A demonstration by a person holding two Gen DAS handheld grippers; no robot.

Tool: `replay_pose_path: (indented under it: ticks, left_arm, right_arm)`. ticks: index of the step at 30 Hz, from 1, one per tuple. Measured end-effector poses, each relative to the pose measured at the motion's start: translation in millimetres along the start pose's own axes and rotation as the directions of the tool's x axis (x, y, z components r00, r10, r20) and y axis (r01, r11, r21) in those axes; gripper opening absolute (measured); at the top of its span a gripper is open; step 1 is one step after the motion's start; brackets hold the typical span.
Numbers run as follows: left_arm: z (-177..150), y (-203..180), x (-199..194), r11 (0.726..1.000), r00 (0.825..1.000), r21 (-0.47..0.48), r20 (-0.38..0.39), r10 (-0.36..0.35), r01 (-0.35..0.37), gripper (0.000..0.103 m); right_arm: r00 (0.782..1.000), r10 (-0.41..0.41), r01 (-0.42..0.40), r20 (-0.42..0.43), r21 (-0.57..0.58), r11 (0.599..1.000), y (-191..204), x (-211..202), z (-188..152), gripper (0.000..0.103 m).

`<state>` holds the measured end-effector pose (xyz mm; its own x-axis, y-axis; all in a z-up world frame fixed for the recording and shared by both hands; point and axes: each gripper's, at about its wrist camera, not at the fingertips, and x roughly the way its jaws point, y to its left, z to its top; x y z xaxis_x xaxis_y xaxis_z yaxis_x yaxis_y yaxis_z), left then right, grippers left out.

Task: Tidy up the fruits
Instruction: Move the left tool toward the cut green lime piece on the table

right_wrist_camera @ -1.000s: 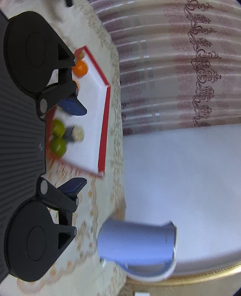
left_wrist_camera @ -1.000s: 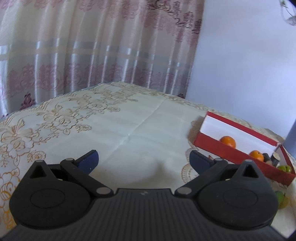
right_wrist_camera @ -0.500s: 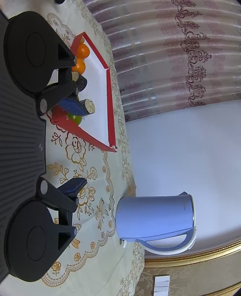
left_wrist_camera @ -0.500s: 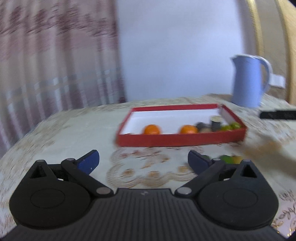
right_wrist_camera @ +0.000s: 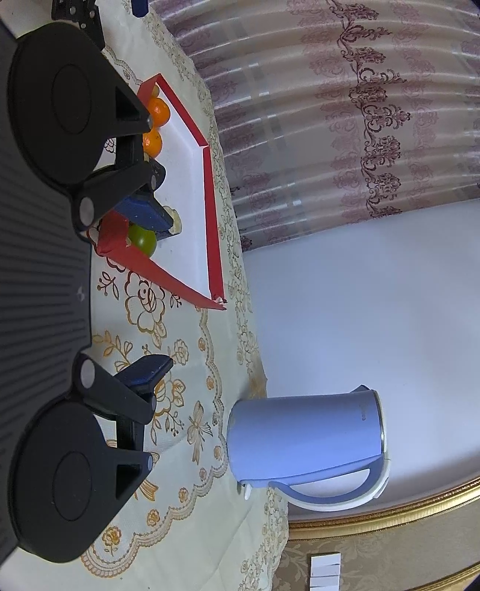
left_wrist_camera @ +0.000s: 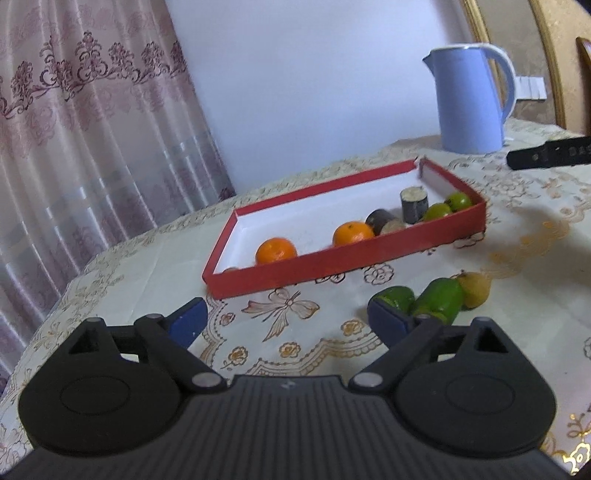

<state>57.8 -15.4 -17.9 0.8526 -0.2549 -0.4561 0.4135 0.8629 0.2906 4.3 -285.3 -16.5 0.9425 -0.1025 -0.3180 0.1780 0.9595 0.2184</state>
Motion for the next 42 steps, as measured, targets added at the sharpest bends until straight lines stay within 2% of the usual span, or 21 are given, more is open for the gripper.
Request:
replay_pose_path:
  ticks: [6,11,16,20,28,32,36,42]
  left_arm:
    - [2,-4,5,1.000,1.000,0.028,-0.010,-0.008,0.009,0.094]
    - [3,-11,6,0.993,0.998,0.099,0.027,-0.059,0.056,0.095]
    - [0,-23,18,0.966,0.992,0.239,0.040,-0.116,0.104,0.095]
    - [-3,-31,33,0.939,0.991,0.325,0.031,-0.129,0.112,0.096]
    - [-6,-32,47,0.921,0.985,0.359,0.028,-0.171,0.150,0.095]
    - [-4,-31,49,0.904,0.972,0.376,0.028,-0.233,0.205,0.096]
    - [-3,-32,52,0.870,0.948,0.410,0.035,-0.316,0.275,0.096]
    - [1,-29,58,0.865,0.929,0.373,0.020,-0.371,0.337,0.088]
  right_arm:
    - [1.000,-0.005,0.005,0.001,0.002,1.000,-1,0,0,0.074]
    - [1.000,-0.006,0.006,0.005,0.008,1.000,-2,0,0,0.074]
    - [1.000,-0.002,0.002,0.006,0.028,1.000,-4,0,0,0.074]
    - [1.000,0.005,-0.006,0.004,0.034,0.999,-5,-1,1,0.074]
    - [1.000,0.023,-0.023,-0.007,0.034,0.999,-3,2,1,0.074]
    - [0.999,0.031,-0.030,-0.016,0.035,0.999,-2,2,1,0.074]
    - [0.999,0.033,-0.032,-0.025,0.043,0.999,-2,3,0,0.076]
    - [0.999,0.034,-0.033,-0.029,0.048,0.998,-2,3,0,0.079]
